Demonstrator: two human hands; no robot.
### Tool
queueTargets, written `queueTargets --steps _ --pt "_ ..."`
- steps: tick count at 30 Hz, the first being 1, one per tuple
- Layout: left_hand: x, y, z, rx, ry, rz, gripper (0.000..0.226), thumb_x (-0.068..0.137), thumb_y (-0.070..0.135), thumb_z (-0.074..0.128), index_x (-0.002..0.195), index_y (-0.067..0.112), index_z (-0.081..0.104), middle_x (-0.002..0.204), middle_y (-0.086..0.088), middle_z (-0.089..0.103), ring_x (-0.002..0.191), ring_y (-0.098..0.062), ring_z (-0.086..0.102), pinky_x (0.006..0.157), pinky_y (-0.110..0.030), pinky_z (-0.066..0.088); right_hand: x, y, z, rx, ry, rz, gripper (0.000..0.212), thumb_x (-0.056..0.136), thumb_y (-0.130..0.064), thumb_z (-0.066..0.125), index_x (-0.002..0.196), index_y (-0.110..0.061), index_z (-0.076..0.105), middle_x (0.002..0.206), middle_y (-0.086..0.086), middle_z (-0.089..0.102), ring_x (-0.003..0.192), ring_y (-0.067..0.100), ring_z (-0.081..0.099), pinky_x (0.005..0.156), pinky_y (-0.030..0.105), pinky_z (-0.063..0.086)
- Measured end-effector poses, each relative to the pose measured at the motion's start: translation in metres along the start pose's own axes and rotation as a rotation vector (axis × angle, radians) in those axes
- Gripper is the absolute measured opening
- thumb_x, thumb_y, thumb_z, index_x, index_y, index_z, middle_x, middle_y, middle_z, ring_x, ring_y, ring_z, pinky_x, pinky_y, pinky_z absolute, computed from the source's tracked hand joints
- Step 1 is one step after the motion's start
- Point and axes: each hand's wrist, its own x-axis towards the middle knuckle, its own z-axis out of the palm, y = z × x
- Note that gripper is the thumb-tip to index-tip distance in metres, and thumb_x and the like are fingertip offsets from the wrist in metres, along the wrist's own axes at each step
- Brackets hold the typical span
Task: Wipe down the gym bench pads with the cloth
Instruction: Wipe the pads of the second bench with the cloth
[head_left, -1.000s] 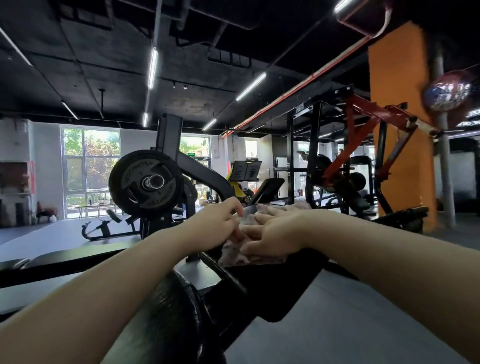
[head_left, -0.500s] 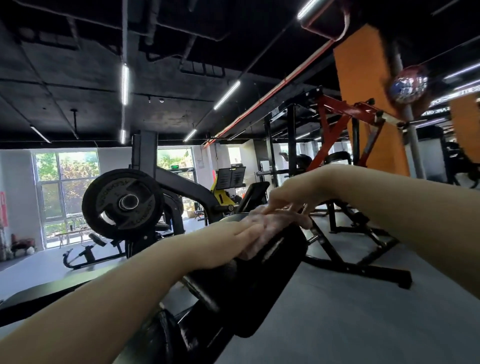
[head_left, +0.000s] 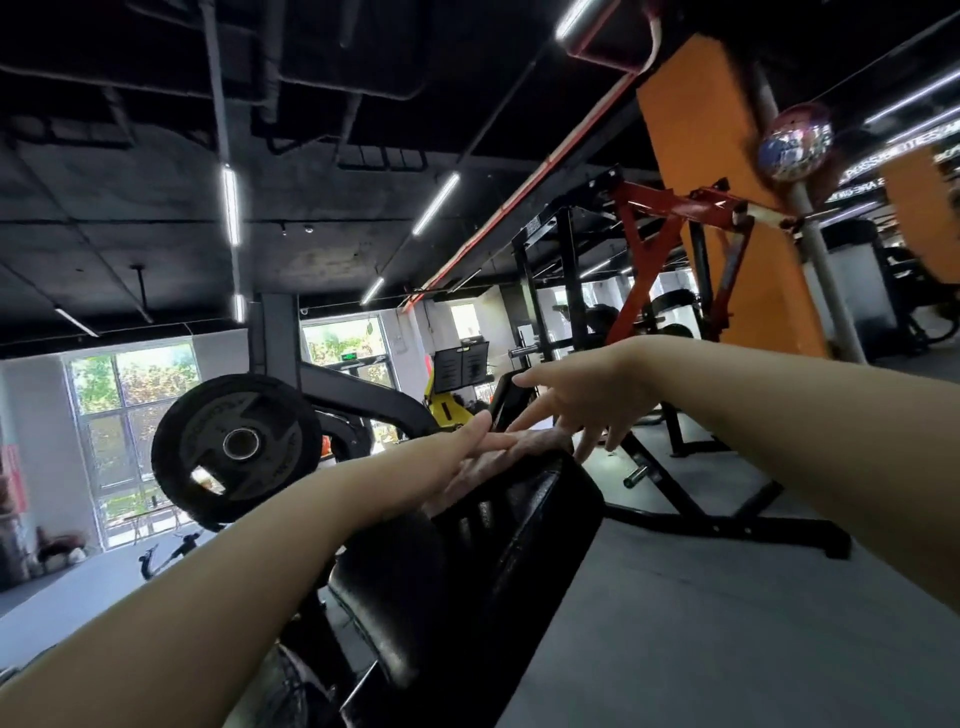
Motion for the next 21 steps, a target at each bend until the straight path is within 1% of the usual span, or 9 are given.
queueTargets --steps 2,6,8,10,13,15,16,18,21 --pt "0.007 -0.002 -0.003 -0.058 -0.028 -0.013 0.043 0.066 0.076 0.015 0.088 0.075 0.052 0.150 0.009 0.034 0.137 -0.013 0.031 0.116 -0.046 0.020 0.006 0.001 -0.003 -0.006 -0.015 -0.010 0.066 0.093 -0.065 0.001 0.148 -0.037 0.024 0.152 0.017 0.031 0.138 0.040 0.029 0.114 0.056 0.011" --pt "0.020 -0.009 -0.007 -0.190 -0.029 -0.021 0.043 0.071 0.068 0.025 0.091 0.061 0.063 0.145 0.010 0.041 0.135 -0.008 0.036 0.117 -0.040 0.022 0.014 0.006 -0.002 0.028 -0.034 -0.033 0.065 0.093 -0.064 0.003 0.149 -0.036 0.020 0.154 0.016 0.025 0.140 0.039 0.024 0.114 0.055 0.010" --pt "0.026 -0.013 -0.007 -0.193 -0.018 -0.002 0.042 0.077 0.071 0.027 0.089 0.059 0.066 0.139 0.010 0.048 0.131 -0.009 0.041 0.116 -0.043 0.023 0.017 0.010 0.001 0.010 -0.040 -0.043 0.065 0.094 -0.063 0.002 0.150 -0.034 0.020 0.153 0.014 0.028 0.140 0.038 0.026 0.113 0.055 0.011" --pt "0.031 -0.013 -0.006 -0.160 0.001 0.003 0.042 0.079 0.075 0.027 0.086 0.058 0.065 0.130 0.011 0.054 0.126 -0.010 0.046 0.114 -0.044 0.026 0.021 0.015 0.004 -0.012 -0.022 -0.053 0.066 0.095 -0.060 0.002 0.149 -0.029 0.025 0.149 0.013 0.037 0.137 0.034 0.033 0.111 0.054 0.016" --pt "0.032 -0.005 -0.005 -0.101 0.006 0.002 0.040 0.066 0.076 0.033 0.082 0.057 0.063 0.125 0.009 0.056 0.122 -0.013 0.050 0.111 -0.045 0.030 0.020 0.027 0.008 0.013 0.009 -0.083 0.069 0.096 -0.058 0.005 0.146 -0.020 0.035 0.142 0.015 0.047 0.133 0.028 0.041 0.112 0.051 0.022" --pt "0.029 0.002 -0.004 -0.067 0.004 0.014 0.044 0.055 0.077 0.035 0.081 0.055 0.062 0.121 0.011 0.057 0.119 -0.013 0.051 0.109 -0.043 0.033 0.014 0.034 0.009 0.034 0.007 -0.108 0.068 0.096 -0.057 0.007 0.143 -0.020 0.039 0.138 0.016 0.050 0.130 0.027 0.043 0.113 0.052 0.022" --pt "0.028 0.005 -0.003 -0.054 0.005 0.022 0.043 0.055 0.076 0.035 0.081 0.054 0.062 0.119 0.012 0.057 0.117 -0.012 0.052 0.108 -0.043 0.035 0.009 0.036 0.010 0.042 0.004 -0.118 0.068 0.096 -0.058 0.007 0.142 -0.021 0.040 0.137 0.016 0.051 0.130 0.027 0.044 0.113 0.051 0.023" --pt "0.024 0.014 0.000 -0.010 -0.004 0.042 0.031 0.068 0.068 0.035 0.082 0.055 0.060 0.117 0.015 0.056 0.116 -0.012 0.052 0.107 -0.043 0.036 -0.003 0.041 0.011 0.052 0.007 -0.125 0.068 0.095 -0.058 0.007 0.144 -0.023 0.038 0.137 0.014 0.051 0.129 0.026 0.045 0.112 0.049 0.025" --pt "0.019 0.026 0.006 0.049 -0.022 0.072 0.025 0.089 0.055 0.034 0.083 0.056 0.059 0.113 0.022 0.052 0.113 -0.006 0.049 0.109 -0.038 0.033 -0.024 0.047 0.015 0.066 0.003 -0.137 0.066 0.095 -0.059 0.005 0.147 -0.027 0.030 0.139 0.012 0.050 0.130 0.026 0.045 0.108 0.049 0.026"
